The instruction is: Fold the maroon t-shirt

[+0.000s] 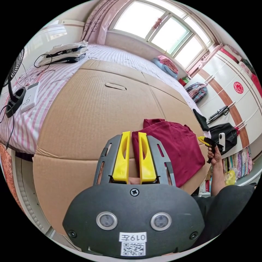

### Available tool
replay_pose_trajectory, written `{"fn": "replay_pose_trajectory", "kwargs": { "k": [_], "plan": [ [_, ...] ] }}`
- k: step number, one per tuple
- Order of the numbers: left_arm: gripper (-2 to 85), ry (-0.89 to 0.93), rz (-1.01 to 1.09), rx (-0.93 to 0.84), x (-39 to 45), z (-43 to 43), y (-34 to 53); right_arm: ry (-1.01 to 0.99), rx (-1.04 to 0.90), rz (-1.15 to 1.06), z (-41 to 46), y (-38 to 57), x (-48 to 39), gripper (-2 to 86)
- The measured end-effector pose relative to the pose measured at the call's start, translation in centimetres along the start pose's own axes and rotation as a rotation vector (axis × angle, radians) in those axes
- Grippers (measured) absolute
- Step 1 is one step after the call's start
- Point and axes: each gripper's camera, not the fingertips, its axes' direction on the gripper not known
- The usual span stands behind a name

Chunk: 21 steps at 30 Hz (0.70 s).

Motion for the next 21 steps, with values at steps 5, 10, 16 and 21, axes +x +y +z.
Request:
{"fn": "replay_pose_trajectory", "kwargs": {
  "k": [5, 10, 16, 21],
  "plan": [
    [1.5, -0.013, -0.028, 0.006, -2.5, 2.8, 0.9, -0.004, 0.004, 0.081, -2.6, -3.2, 3.4, 8.5],
    [2.6, 0.027, -0.058, -0.019, -4.6, 6.4, 1.8, -0.033, -0.013, 0.110, -4.7, -6.0, 5.2, 8.4],
    [5.3, 0.048, -0.081, -0.049, -6.2, 10.7, 2.7, -0.096, -0.035, 0.139, -6.9, -9.1, 7.3, 7.1],
    [6.7, 0.123, -0.085, -0.086, -7.1, 14.3, 2.9, -0.137, -0.057, 0.139, -8.2, -11.2, 8.4, 6.3]
  ]
}}
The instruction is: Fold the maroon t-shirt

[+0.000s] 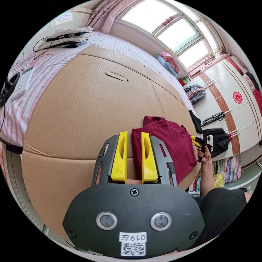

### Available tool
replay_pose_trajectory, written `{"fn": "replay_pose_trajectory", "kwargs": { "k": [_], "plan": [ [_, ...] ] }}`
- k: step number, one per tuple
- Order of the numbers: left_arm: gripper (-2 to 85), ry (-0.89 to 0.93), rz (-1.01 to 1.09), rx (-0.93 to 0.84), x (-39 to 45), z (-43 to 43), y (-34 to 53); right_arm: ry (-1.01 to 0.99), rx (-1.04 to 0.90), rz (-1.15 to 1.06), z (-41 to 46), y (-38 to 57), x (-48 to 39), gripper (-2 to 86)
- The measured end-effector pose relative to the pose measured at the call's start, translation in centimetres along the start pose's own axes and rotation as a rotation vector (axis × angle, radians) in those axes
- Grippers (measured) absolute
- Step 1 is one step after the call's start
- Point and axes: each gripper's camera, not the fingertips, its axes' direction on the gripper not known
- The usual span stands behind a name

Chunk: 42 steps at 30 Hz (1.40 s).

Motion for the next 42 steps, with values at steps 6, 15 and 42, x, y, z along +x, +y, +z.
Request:
{"fn": "replay_pose_trajectory", "kwargs": {
  "k": [6, 15, 42],
  "plan": [
    [5.8, 0.057, -0.006, -0.039, -1.2, 3.5, -0.6, -0.018, -0.036, -0.012, -1.4, -2.0, 0.2, 5.3],
    [1.5, 0.085, 0.060, -0.048, -0.8, 7.0, 0.2, -0.039, -0.010, -0.061, -3.1, -2.4, -0.3, 1.2],
    [1.6, 0.129, 0.126, 0.181, 3.1, 7.6, 5.2, -0.066, 0.168, -0.284, -8.4, 1.4, -4.4, 0.4]
  ]
}}
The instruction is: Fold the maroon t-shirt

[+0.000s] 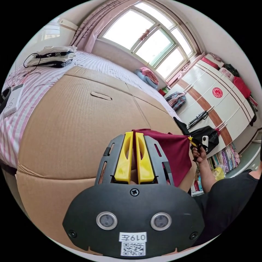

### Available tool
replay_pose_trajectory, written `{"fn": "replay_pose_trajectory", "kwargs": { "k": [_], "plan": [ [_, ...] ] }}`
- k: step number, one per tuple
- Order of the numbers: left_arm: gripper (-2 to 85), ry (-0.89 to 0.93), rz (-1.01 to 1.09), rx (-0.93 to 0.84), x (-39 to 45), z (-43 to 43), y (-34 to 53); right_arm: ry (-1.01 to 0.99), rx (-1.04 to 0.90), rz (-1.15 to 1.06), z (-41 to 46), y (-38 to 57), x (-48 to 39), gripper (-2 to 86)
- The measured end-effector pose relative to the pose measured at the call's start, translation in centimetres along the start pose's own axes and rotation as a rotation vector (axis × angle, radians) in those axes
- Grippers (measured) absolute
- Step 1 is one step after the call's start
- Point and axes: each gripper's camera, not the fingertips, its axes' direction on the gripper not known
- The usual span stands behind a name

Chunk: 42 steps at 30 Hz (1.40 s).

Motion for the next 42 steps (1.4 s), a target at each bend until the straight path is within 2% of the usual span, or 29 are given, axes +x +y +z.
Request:
{"fn": "replay_pose_trajectory", "kwargs": {
  "k": [8, 11, 15, 20, 25, 32, 40, 42],
  "plan": [
    [1.8, -0.126, -0.024, -0.188, 1.9, 2.7, -0.8, 0.032, -0.083, 0.153, 2.8, 0.9, 2.6, 0.4],
    [1.8, -0.133, 0.011, -0.173, 3.3, 2.3, -1.3, 0.025, -0.073, 0.136, 2.6, 0.6, 1.9, 0.3],
    [1.9, -0.099, 0.060, -0.068, 5.3, 0.8, -2.1, 0.038, -0.008, 0.062, 1.2, 0.6, 0.3, 0.4],
    [1.9, -0.164, 0.043, -0.175, 5.4, 3.3, -1.9, 0.043, -0.069, 0.139, 2.7, 1.7, 1.7, 0.4],
    [1.9, -0.149, 0.053, -0.098, 6.8, 1.8, -1.9, -0.023, 0.044, 0.059, 0.7, 1.8, -0.4, 0.3],
    [1.7, -0.193, 0.044, -0.165, 7.4, 2.9, -2.6, 0.086, -0.076, 0.137, 3.2, 1.4, 1.1, 0.4],
    [1.5, -0.188, 0.056, -0.133, 8.9, 1.7, -3.8, 0.131, 0.001, 0.122, 2.1, 1.8, 0.0, 0.4],
    [1.4, -0.208, 0.058, -0.158, 9.2, 1.7, -4.3, 0.162, -0.035, 0.123, 2.4, 1.4, -0.3, 0.5]
  ]
}}
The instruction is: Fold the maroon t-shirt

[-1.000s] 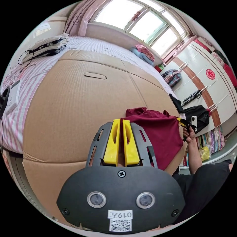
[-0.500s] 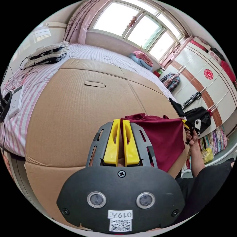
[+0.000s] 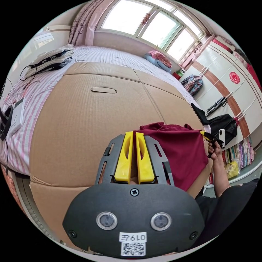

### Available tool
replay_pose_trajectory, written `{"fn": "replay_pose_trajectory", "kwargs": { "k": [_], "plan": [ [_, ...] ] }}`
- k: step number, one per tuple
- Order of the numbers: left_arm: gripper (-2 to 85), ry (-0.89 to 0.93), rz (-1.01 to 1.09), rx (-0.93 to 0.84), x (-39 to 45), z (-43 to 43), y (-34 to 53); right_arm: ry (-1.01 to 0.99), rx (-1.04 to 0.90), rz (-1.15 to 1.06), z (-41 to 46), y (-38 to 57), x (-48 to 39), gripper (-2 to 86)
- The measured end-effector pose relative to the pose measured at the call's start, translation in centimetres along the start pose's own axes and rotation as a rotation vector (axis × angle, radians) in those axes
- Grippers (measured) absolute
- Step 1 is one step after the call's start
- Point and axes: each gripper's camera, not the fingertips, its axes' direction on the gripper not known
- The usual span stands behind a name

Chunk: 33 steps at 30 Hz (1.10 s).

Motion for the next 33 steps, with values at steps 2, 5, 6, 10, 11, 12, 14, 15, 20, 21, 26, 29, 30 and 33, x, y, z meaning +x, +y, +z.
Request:
{"fn": "replay_pose_trajectory", "kwargs": {
  "k": [2, 5, 6, 10, 11, 12, 14, 15, 20, 21, 26, 29, 30, 33],
  "plan": [
    [1.4, -0.007, 0.002, -0.021, 0.1, 0.3, -0.3, 0.028, -0.064, 0.010, 1.2, -0.4, 0.1, 0.7],
    [1.6, -0.029, 0.019, -0.053, 0.6, 0.7, -0.8, 0.003, -0.074, 0.037, 1.5, -0.5, 0.5, 1.4],
    [1.7, -0.038, 0.024, -0.054, 0.8, 0.6, -0.9, 0.003, -0.075, 0.040, 1.5, -0.5, 0.6, 1.6],
    [2.0, -0.035, 0.024, -0.080, 0.9, 0.2, -1.8, -0.057, -0.092, 0.034, 1.2, -0.7, 0.9, 5.7],
    [2.2, -0.028, 0.017, -0.094, 0.8, 0.0, -2.2, -0.084, -0.104, 0.036, 1.0, -0.7, 1.0, 7.4],
    [2.6, -0.028, 0.012, -0.102, 0.7, -0.4, -2.6, -0.090, -0.111, 0.039, 0.8, -0.7, 1.1, 8.2],
    [3.4, -0.027, 0.006, -0.092, 0.4, -1.3, -3.0, -0.099, -0.112, 0.031, -0.6, -0.4, 1.0, 8.4],
    [4.0, -0.011, -0.006, -0.074, 0.0, -2.0, -3.1, -0.101, -0.114, 0.030, -1.0, -0.2, 0.9, 8.3],
    [4.7, 0.037, -0.053, -0.007, -1.3, -6.0, -1.9, -0.140, -0.227, 0.056, -3.5, 3.0, 0.6, 7.1],
    [4.7, 0.060, -0.038, 0.000, -1.0, -7.0, -1.2, -0.138, -0.246, 0.062, -3.6, 3.4, 0.5, 6.9],
    [6.6, 0.003, 0.040, -0.066, 2.4, -8.1, 0.8, -0.132, -0.328, 0.107, -2.9, 5.4, -0.2, 7.9],
    [7.1, -0.008, -0.022, -0.100, 1.9, -8.2, 1.1, -0.165, -0.332, 0.130, -2.1, 5.2, -0.1, 7.6],
    [7.2, 0.061, -0.055, -0.107, 1.1, -8.2, 1.0, -0.179, -0.330, 0.137, -1.9, 5.2, 0.0, 7.5],
    [7.1, 0.119, -0.109, -0.131, -0.2, -8.0, 0.5, -0.235, -0.330, 0.164, -0.9, 5.0, 0.3, 6.2]
  ]
}}
